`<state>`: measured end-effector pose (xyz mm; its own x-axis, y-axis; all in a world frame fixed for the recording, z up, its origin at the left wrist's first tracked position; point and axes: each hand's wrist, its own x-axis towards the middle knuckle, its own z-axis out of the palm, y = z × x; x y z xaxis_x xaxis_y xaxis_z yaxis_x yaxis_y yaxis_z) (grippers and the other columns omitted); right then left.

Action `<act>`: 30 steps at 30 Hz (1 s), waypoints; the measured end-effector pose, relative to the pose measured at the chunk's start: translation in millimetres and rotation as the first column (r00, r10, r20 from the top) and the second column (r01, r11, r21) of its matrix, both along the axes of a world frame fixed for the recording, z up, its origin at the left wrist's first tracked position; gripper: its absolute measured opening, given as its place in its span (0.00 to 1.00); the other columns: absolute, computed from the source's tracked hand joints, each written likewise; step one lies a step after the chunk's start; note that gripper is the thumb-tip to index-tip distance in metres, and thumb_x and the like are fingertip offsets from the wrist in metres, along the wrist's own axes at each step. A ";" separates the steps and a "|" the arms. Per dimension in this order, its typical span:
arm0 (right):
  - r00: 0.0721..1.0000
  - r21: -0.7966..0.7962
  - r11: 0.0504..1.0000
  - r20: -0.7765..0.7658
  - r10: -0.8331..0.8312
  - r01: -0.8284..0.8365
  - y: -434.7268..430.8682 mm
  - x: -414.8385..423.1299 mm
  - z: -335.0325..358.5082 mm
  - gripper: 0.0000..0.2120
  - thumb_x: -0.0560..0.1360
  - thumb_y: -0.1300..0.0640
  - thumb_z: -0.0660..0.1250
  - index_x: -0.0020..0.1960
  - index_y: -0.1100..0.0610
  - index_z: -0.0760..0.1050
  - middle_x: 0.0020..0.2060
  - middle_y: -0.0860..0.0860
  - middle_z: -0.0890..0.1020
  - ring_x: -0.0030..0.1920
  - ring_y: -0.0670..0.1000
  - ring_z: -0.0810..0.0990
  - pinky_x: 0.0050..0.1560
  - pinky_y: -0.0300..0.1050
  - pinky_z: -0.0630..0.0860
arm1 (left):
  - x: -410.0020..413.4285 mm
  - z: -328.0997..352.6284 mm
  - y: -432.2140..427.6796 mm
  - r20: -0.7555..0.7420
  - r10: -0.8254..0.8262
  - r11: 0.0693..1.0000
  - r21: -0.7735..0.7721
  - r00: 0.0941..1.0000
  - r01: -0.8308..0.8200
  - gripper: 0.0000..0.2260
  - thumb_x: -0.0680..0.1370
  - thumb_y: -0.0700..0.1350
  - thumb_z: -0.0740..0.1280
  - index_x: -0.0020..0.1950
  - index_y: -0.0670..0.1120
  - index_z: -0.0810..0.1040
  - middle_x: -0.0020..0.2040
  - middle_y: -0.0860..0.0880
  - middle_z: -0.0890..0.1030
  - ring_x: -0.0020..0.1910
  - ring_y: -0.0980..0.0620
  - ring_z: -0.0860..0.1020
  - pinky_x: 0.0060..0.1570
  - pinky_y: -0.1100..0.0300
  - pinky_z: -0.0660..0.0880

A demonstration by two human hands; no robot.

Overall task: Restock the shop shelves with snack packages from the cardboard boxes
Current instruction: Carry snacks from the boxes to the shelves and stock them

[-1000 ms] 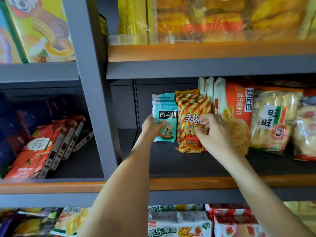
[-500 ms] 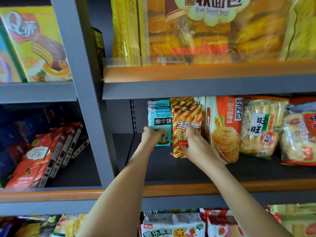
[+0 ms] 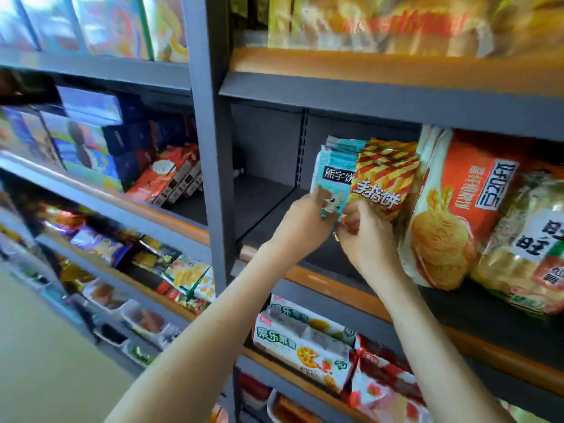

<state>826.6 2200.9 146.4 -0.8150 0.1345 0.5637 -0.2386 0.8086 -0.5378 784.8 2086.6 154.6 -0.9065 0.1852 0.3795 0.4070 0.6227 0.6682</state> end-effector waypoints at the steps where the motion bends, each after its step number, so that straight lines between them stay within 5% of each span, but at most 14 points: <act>1: 0.997 -0.034 0.997 -0.012 0.073 -0.073 -3.6 7.6 -0.6 0.10 0.73 0.64 0.67 0.54 0.62 0.74 0.45 0.55 0.81 0.47 0.56 0.79 0.45 0.41 0.70 | 19.8 -2.1 -3.6 0.014 -0.012 0.992 0.122 1.000 0.010 0.14 0.78 0.41 0.66 0.63 0.44 0.76 0.57 0.49 0.80 0.53 0.53 0.79 0.54 0.64 0.72; 5: 0.924 -0.177 0.911 0.021 0.381 -0.372 -25.3 44.6 -9.0 0.07 0.74 0.63 0.68 0.51 0.59 0.74 0.41 0.51 0.79 0.41 0.50 0.77 0.42 0.39 0.71 | 96.8 -27.5 -30.3 0.072 0.048 0.878 0.473 0.996 -0.076 0.07 0.79 0.39 0.65 0.55 0.44 0.79 0.49 0.49 0.82 0.47 0.57 0.79 0.51 0.64 0.75; 10: 0.710 -0.234 0.740 0.211 0.672 -0.631 -86.4 97.8 -48.0 0.06 0.75 0.61 0.67 0.51 0.57 0.73 0.40 0.48 0.78 0.40 0.47 0.76 0.45 0.38 0.73 | 197.9 -97.9 -94.4 0.406 0.316 0.633 0.583 0.857 -0.510 0.05 0.79 0.42 0.66 0.47 0.52 0.78 0.43 0.47 0.82 0.43 0.46 0.80 0.49 0.52 0.76; 14: 0.465 -0.289 0.579 0.377 0.801 -0.762 -157.4 153.1 -94.7 0.08 0.74 0.64 0.69 0.52 0.61 0.75 0.39 0.50 0.78 0.41 0.51 0.77 0.51 0.48 0.75 | 295.7 -167.1 -152.7 0.702 0.402 0.483 0.383 0.588 -0.787 0.01 0.80 0.43 0.65 0.50 0.46 0.73 0.40 0.48 0.76 0.35 0.52 0.74 0.33 0.62 0.69; 19: 0.110 -0.322 0.370 0.607 0.787 -0.872 -233.2 238.4 -152.0 0.10 0.75 0.60 0.69 0.55 0.59 0.75 0.44 0.52 0.79 0.46 0.51 0.77 0.49 0.42 0.72 | 427.6 -238.3 -187.2 0.823 0.547 0.149 0.081 0.151 -0.985 0.10 0.79 0.49 0.62 0.57 0.46 0.75 0.50 0.46 0.80 0.47 0.49 0.80 0.42 0.59 0.77; 24: -0.157 -0.353 0.170 0.730 0.665 -0.920 -301.7 350.4 -205.5 0.14 0.75 0.58 0.68 0.60 0.57 0.72 0.50 0.50 0.77 0.51 0.49 0.76 0.45 0.34 0.67 | 572.2 -324.2 -197.6 0.885 0.433 -0.287 -0.043 -0.170 -0.957 0.06 0.77 0.49 0.64 0.52 0.49 0.75 0.54 0.44 0.80 0.53 0.45 0.80 0.55 0.50 0.77; 30: -0.350 -0.353 -0.074 0.840 0.415 -0.933 -366.0 485.1 -284.6 0.25 0.76 0.55 0.68 0.70 0.54 0.64 0.63 0.49 0.72 0.60 0.47 0.72 0.54 0.39 0.73 | 711.0 -393.7 -203.3 0.923 0.146 -0.625 -0.192 -0.355 -0.757 0.08 0.78 0.44 0.62 0.56 0.45 0.74 0.56 0.40 0.79 0.55 0.41 0.78 0.55 0.53 0.76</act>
<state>1311.7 1834.9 -138.2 0.1123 -0.8595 -0.4987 -0.6253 0.3289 -0.7077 1495.8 1883.4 -239.1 0.3900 -0.5393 -0.7463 -0.2489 -0.8421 0.4785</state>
